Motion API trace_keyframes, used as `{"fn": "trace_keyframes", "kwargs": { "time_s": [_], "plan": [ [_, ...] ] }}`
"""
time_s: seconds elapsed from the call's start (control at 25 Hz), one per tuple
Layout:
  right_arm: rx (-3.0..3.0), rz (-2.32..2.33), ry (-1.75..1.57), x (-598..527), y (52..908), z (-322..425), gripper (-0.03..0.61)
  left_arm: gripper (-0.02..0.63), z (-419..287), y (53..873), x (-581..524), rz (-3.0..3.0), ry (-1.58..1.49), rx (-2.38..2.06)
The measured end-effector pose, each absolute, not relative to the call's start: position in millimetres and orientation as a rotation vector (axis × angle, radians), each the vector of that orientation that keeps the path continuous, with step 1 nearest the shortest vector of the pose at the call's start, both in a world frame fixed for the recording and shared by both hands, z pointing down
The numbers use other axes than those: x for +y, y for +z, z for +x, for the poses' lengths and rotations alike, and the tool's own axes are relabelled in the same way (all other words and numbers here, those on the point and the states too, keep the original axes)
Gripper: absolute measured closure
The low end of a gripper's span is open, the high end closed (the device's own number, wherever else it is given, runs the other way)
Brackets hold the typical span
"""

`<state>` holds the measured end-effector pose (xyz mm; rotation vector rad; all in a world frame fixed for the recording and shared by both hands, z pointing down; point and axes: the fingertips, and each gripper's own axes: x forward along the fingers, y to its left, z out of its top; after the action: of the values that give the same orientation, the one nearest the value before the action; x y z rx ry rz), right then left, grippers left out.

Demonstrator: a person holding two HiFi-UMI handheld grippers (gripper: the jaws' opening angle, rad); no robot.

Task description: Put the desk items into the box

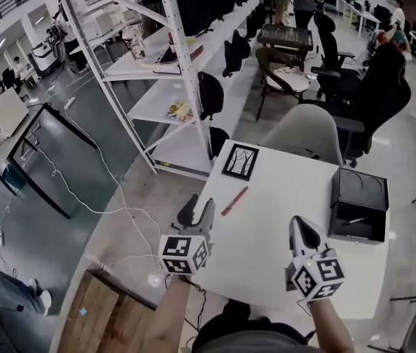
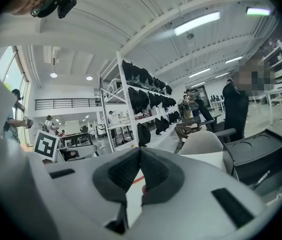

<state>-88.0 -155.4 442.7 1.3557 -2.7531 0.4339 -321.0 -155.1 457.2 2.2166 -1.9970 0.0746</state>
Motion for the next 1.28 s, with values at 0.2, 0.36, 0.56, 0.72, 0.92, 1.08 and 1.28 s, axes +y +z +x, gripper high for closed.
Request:
{"fn": "trace_keyframes", "kwargs": {
  "time_s": [0.2,0.36,0.56,0.72,0.92,1.08,1.28],
  "plan": [
    [-2.715,1.434,0.437,-166,442,-92,0.575,0.46,-327,461,-182,2.28,0.113,-1.923],
    [-2.68,1.499,0.444,-172,444,-93,0.575,0.46,-326,470,-201,2.321,0.146,-1.843],
    [-2.635,1.567,0.453,-175,448,-90,0.575,0.46,-313,492,-222,2.363,0.222,-1.728],
    [-2.603,1.605,0.46,-177,450,-83,0.575,0.46,-302,513,-238,2.369,0.286,-1.658],
    [-2.573,1.65,0.465,-180,450,-70,0.575,0.46,-288,539,-253,2.353,0.372,-1.586],
    [-2.57,1.662,0.47,-181,451,-64,0.575,0.46,-280,558,-262,2.33,0.428,-1.54],
    [-2.564,1.665,0.48,-183,454,-58,0.575,0.46,-270,580,-268,2.305,0.509,-1.476]
  ]
}}
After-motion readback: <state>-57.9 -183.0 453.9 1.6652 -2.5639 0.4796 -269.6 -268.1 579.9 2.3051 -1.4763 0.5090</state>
